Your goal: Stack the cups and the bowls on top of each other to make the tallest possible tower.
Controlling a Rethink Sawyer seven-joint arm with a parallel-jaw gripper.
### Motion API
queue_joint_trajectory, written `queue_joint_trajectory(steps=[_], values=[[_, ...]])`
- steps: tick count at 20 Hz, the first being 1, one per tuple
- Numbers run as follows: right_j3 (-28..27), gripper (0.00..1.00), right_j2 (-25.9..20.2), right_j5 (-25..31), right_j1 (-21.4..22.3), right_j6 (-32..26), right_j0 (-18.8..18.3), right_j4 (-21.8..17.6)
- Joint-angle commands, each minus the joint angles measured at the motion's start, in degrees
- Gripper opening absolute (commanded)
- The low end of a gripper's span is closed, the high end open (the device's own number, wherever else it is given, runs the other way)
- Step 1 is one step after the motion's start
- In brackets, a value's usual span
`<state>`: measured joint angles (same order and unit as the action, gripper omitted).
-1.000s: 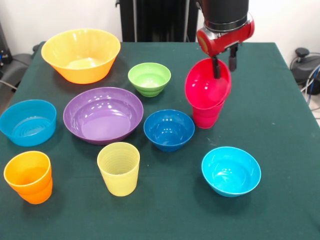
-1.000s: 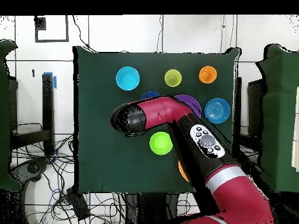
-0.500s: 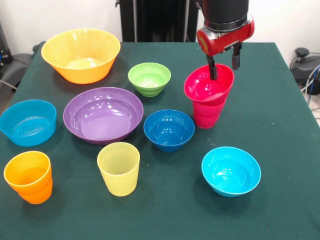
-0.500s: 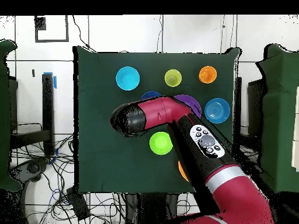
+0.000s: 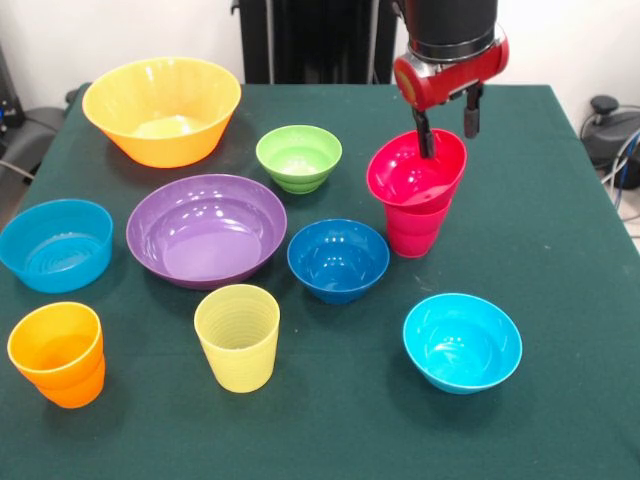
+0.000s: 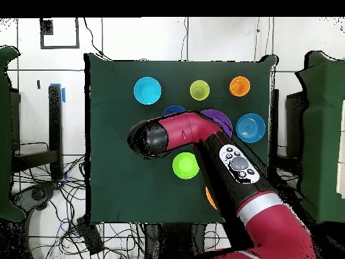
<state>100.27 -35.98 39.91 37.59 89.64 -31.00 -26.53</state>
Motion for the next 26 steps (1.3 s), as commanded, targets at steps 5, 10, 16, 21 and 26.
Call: queue_joint_trajectory(steps=[5, 10, 16, 21, 26], values=[[8.56, 1.0, -1.92, 7.92, 14.28, -0.47, -0.2, 5.39], [9.74, 1.0, -2.91, 12.27, 20.27, -1.86, -0.14, 10.0], [10.22, 1.0, -2.19, 12.1, 22.19, -1.05, 1.31, 11.25], [10.98, 1.0, -1.29, 8.78, 20.72, 0.3, 2.45, 10.18], [11.27, 1.0, -0.54, 7.02, 19.67, 1.27, 3.38, 9.2]])
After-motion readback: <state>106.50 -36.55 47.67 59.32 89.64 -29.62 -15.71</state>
